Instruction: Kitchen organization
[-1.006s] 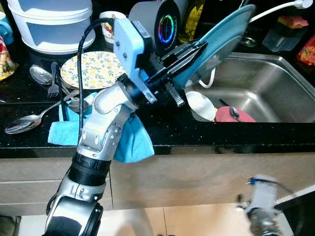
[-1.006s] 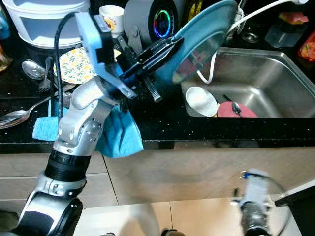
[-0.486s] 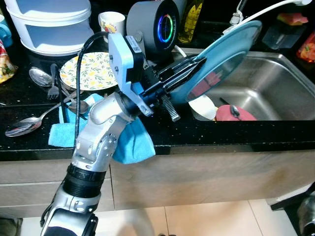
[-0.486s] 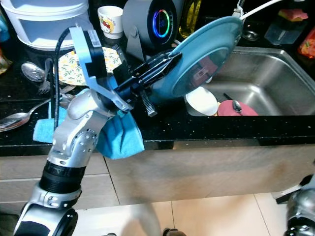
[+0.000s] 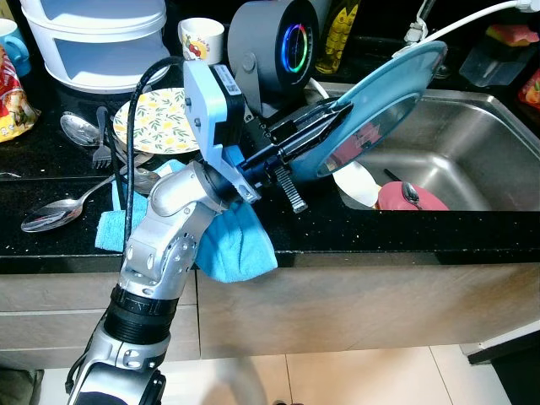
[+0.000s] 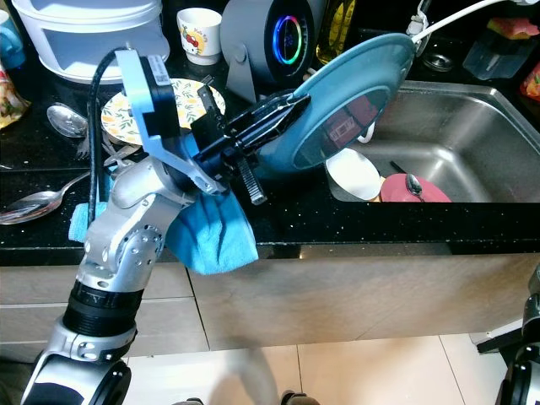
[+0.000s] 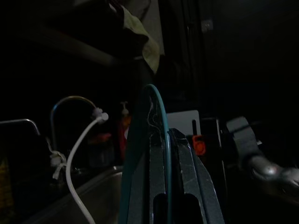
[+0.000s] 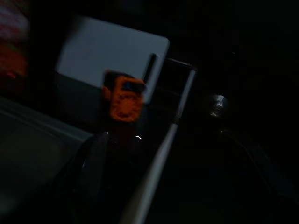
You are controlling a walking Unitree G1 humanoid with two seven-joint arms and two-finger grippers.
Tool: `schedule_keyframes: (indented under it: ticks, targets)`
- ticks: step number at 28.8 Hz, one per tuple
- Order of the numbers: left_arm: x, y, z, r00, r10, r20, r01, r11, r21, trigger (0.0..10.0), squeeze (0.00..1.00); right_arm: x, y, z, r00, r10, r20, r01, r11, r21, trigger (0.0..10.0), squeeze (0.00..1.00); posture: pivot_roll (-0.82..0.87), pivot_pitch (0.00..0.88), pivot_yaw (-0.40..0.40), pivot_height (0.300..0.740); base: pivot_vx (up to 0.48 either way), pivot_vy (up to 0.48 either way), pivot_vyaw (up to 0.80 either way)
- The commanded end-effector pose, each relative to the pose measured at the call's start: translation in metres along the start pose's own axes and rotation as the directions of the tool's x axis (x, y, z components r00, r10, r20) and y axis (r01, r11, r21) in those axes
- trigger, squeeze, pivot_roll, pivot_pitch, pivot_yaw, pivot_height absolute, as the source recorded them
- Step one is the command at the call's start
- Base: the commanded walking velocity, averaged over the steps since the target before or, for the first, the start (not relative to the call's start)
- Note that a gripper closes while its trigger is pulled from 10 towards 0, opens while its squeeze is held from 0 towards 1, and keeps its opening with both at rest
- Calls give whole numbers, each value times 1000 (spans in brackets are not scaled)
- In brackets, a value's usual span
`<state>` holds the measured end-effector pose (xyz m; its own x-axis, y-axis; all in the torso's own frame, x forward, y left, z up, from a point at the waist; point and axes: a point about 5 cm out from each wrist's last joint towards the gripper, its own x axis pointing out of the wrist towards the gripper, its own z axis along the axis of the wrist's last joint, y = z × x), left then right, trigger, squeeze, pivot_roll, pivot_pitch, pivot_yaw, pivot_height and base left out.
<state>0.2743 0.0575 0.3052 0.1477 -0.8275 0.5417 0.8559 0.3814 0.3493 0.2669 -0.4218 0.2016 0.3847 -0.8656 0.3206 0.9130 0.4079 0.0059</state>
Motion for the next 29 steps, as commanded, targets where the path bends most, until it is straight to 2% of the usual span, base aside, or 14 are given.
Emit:
schedule_keyframes:
  ticks: [1, 2, 3, 5, 7, 8, 9, 12, 15, 16, 17, 21, 25, 29]
  targets:
    - [0, -5, 1, 1000, -28, 0, 28, 1000, -6, 10000, 0, 5, 6, 15, 998, 49, 37, -54, 988, 143, 10000, 0, 101, 100, -70, 740, 0, 0, 0]
    - [0, -6, 1, 999, -37, -3, 37, 999, -9, 10000, 0, 5, 20, 29, 987, 150, 66, -163, 937, 309, 10000, 0, 101, 100, -68, 740, 0, 0, 0]
    - [0, -6, 1, 999, -37, -3, 37, 999, -9, 10000, 0, 5, 20, 29, 987, 150, 66, -163, 937, 309, 10000, 0, 101, 100, -68, 740, 0, 0, 0]
    - [-1, -8, 2, 999, -49, 2, 49, 998, -25, 10000, 0, 4, 41, 58, 919, 346, 188, -388, 716, 580, 10000, 0, 99, 100, -67, 740, 0, 0, 0]
    - [-1, -8, 3, 999, -50, 14, 50, 998, -40, 10000, 0, -3, 51, 78, 831, 456, 319, -532, 485, 694, 10000, 0, 95, 98, -69, 740, 0, 0, 0]
    - [-1, -8, 3, 999, -50, 14, 50, 998, -40, 10000, 0, -3, 51, 78, 831, 456, 319, -532, 485, 694, 10000, 0, 95, 98, -69, 740, 0, 0, 0]
    - [-2, -8, 6, 998, -47, 42, 50, 996, -72, 10000, 0, -17, 55, 92, 706, 535, 464, -666, 281, 691, 10000, 0, 94, 99, -69, 740, 0, 0, 0]
    - [-2, -8, 7, 997, -47, 57, 52, 994, -93, 10000, 0, -24, 57, 95, 657, 561, 504, -702, 209, 681, 10000, 0, 94, 99, -69, 740, 0, 0, 0]
    - [-6, -8, 14, 993, -49, 107, 65, 986, -156, 10000, 0, -48, 59, 100, 477, 605, 637, -786, -30, 618, 10000, 0, 98, 102, -71, 740, 0, 0, 0]
    - [-6, -8, 14, 993, -49, 107, 65, 986, -156, 10000, 0, -48, 59, 100, 477, 605, 637, -786, -30, 618, 10000, 0, 98, 102, -71, 740, 0, 0, 0]
    - [-7, -6, 16, 991, -38, 125, 60, 982, -177, 10000, 0, -54, 59, 101, 427, 603, 674, -796, -103, 597, 10000, 0, 98, 102, -71, 740, 0, 0, 0]
    - [-8, -5, 17, 990, -29, 136, 54, 981, -189, 10000, 0, -57, 58, 102, 403, 599, 692, -798, -141, 586, 10000, 0, 98, 102, -71, 740, 0, 0, 0]
    - [-27, 21, 56, 872, 180, 456, 34, 906, -422, 10000, 0, -101, 51, 93, 166, 497, 852, -674, -574, 465, 10000, 0, 97, 105, -69, 740, 0, 0, 0]
    - [-34, 28, 63, 818, 218, 532, 71, 879, -471, 10000, 0, -123, 55, 80, 132, 466, 875, -527, -715, 460, 10000, 0, 95, 103, -73, 740, 0, 0, 0]
